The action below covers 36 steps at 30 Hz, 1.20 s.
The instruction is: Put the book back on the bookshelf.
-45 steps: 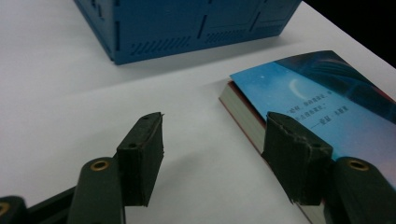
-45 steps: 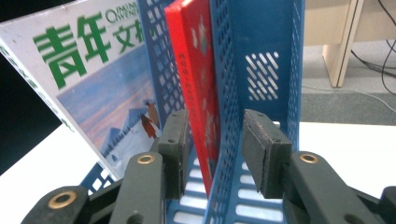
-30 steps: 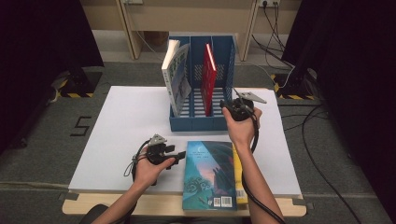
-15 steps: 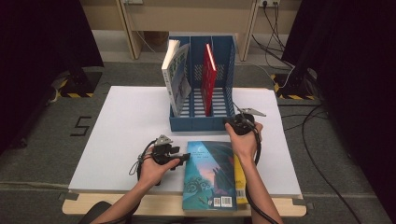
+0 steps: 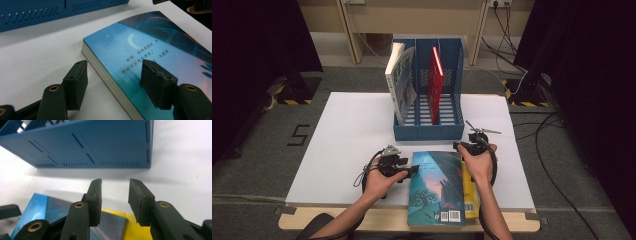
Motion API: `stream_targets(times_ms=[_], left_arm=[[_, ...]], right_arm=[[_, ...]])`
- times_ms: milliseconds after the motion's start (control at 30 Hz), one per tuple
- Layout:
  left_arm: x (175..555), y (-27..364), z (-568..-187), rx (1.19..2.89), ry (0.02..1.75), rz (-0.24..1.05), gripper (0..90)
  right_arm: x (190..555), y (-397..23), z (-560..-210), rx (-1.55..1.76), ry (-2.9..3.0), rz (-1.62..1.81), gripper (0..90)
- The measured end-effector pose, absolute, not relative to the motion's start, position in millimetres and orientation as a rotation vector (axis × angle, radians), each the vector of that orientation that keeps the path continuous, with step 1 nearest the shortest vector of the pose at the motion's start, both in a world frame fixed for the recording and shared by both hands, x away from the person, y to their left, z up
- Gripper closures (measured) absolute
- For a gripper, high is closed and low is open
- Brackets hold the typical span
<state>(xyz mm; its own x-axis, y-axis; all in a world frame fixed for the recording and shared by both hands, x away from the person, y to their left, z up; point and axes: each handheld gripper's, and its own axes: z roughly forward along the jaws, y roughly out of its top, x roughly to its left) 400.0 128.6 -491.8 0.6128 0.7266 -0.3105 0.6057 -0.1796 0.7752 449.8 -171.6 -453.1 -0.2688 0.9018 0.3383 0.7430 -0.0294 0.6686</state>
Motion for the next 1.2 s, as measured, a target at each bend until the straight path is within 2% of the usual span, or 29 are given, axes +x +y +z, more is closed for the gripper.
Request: stream_targets(times_ms=[1200], left_arm=[[397.4,122.8,-488.4,1.919,1.055,0.201,39.9]], right_arm=[[452.5,-179.9,-461.3,1.892,2.155,1.208,58.1]])
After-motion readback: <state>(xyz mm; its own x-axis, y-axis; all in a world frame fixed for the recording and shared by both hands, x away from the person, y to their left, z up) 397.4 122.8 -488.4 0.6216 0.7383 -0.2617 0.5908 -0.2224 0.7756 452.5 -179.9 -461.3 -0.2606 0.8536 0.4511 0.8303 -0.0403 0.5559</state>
